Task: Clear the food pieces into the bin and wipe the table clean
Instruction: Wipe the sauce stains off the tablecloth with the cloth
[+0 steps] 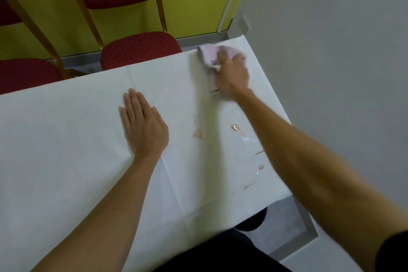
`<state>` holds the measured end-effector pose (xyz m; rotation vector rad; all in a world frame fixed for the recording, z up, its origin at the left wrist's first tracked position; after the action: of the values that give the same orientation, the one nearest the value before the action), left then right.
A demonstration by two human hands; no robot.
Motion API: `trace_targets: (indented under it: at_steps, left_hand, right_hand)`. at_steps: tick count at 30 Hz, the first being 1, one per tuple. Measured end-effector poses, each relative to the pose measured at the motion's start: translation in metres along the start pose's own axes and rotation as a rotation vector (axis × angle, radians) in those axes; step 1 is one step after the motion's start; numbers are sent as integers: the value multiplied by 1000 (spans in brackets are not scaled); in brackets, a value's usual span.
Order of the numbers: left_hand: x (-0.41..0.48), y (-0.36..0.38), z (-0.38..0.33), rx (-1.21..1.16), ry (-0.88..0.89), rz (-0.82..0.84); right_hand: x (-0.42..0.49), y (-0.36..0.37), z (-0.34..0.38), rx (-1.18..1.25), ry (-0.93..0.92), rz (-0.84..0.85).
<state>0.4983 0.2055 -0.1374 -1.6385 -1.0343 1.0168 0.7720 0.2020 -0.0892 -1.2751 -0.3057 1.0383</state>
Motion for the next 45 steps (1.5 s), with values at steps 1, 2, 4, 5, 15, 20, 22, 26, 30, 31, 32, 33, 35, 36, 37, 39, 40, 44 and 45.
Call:
trace_targets:
  at_steps: [1, 2, 4, 5, 15, 20, 22, 26, 30, 31, 32, 33, 35, 36, 37, 39, 40, 44, 45]
  left_hand:
    - [0, 0, 0, -10, 1, -5]
    - [1, 0, 0, -25, 1, -10]
    - [3, -3, 1, -96, -4, -20]
    - [3, -3, 1, -131, -15, -22]
    - [-21, 7, -15, 14, -51, 13]
    - [-23, 5, -17, 37, -59, 9]
    - [-22, 5, -16, 31, -61, 16]
    - [-22, 5, -16, 20, -64, 22]
    - [-22, 6, -16, 18, -72, 8]
    - [-21, 6, -15, 15, -77, 2]
    - [-20, 7, -14, 13, -77, -1]
    - [-20, 8, -13, 13, -73, 2]
    - [-20, 10, -15, 22, -62, 16]
    - [-20, 10, -15, 28, -65, 13]
    - [-20, 9, -14, 31, -70, 11]
    - [-20, 7, -15, 27, -68, 12]
    - [-21, 6, -16, 29, -68, 9]
    - [-21, 6, -17, 13, -70, 16]
    - [-21, 5, -17, 16, -70, 13]
  right_hand:
    - [-17, 13, 20, 28, -56, 23]
    - [-37, 30, 40, 27, -125, 64]
    - [-80, 67, 72, -40, -252, 153]
    - [-95, 81, 80, -68, -286, 173]
    - [-95, 73, 51, -145, -276, 214]
    - [-72, 25, -41, -89, -58, 149]
    - [-63, 3, -84, -11, 47, 78]
    - [-56, -6, -99, 120, 116, 33]
    - [-90, 28, -40, 179, -3, 49]
    - [-107, 47, -18, 158, -74, 92]
    - [-125, 66, 3, 129, -152, 127]
    - [-140, 81, 19, 92, -215, 143]
    - [-151, 91, 24, 55, -241, 150]
    - [-146, 85, 16, 65, -230, 153]
    - [-140, 77, 5, 73, -213, 157]
    - [-129, 59, -25, 38, -153, 149]
    - [-123, 48, -44, 41, -99, 134]
    - [-103, 10, -106, 86, 83, 70]
    - [-100, 8, -107, 97, 84, 69]
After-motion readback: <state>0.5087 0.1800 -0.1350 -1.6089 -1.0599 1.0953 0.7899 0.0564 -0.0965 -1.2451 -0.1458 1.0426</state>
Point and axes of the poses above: each hand's wrist, its own x-axis towards the middle knuckle, its own y-axis out of the palm, z = x × y, the point moved 6 cm from there along x, towards the middle knuckle, and after that the axes turned 14 degrees about z, right-handed, at the moved point
